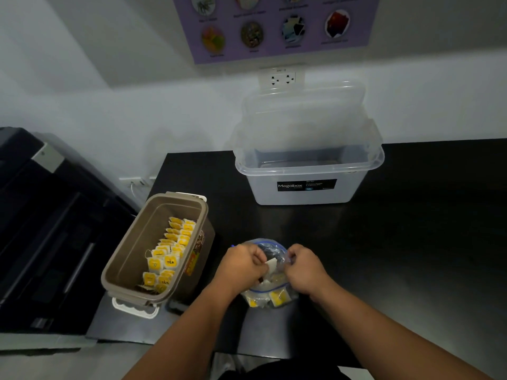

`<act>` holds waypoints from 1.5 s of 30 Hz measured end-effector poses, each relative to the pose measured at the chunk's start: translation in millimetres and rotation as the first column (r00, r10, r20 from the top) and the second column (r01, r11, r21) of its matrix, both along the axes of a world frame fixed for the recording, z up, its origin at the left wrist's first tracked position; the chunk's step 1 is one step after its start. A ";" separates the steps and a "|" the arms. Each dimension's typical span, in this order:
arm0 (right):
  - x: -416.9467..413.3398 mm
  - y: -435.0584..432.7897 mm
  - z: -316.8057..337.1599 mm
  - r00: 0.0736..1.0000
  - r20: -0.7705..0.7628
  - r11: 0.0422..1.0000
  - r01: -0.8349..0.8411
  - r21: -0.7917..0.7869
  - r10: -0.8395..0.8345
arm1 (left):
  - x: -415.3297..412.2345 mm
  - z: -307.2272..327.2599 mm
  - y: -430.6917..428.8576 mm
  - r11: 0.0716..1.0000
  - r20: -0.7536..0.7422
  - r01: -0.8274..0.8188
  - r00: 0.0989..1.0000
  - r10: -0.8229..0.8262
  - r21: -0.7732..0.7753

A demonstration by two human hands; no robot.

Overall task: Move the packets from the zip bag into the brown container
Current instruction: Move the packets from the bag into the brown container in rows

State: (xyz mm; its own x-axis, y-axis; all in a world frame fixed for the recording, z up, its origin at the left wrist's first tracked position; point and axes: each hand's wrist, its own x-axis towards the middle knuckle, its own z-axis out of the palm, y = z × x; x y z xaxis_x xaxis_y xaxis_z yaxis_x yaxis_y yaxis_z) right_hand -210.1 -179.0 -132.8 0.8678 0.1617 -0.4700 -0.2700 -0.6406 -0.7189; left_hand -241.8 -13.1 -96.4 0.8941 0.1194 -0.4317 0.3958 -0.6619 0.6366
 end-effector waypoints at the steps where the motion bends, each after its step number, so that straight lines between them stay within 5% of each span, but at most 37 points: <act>1: 0.0 1.1 0.5 1.000 -0.005 0.999 0.021 0.027 -0.021 | 0.6 -1.1 -1.1 0.998 0.013 0.041 0.999 -0.042 0.049; 5: -0.6 6.5 3.0 0.993 -0.015 0.986 0.118 0.121 -0.117 | 2.2 3.7 -4.7 0.943 0.101 0.194 0.968 -0.228 0.271; 8: 1.1 11.2 4.3 0.989 -0.001 0.978 0.146 0.152 -0.148 | 0.5 12.8 0.8 0.951 0.209 0.153 0.955 -0.213 0.267; 17: 1.4 24.6 13.5 0.998 -0.028 0.987 0.045 -0.156 -0.050 | 10.4 50.3 50.4 0.970 0.293 -0.058 0.948 0.128 -0.234; 24: 4.4 44.0 10.6 0.975 -0.034 0.974 0.218 -0.067 -0.220 | 8.1 83.7 85.5 0.889 0.246 -0.088 0.945 0.217 -0.449; 34: 4.7 73.0 3.9 0.947 -0.043 0.947 0.319 0.027 -0.318 | 2.0 99.9 149.4 0.992 0.391 -0.070 0.914 0.107 -0.107; 40: -1.5 83.4 -0.6 0.922 -0.037 0.921 0.386 0.044 -0.385 | -1.3 101.0 175.4 0.997 0.374 -0.058 0.925 0.072 -0.049; 45: -8.8 91.0 -6.0 0.899 -0.034 0.897 0.439 0.051 -0.437 | 0.9 95.1 189.5 0.987 0.367 -0.071 0.922 0.120 -0.145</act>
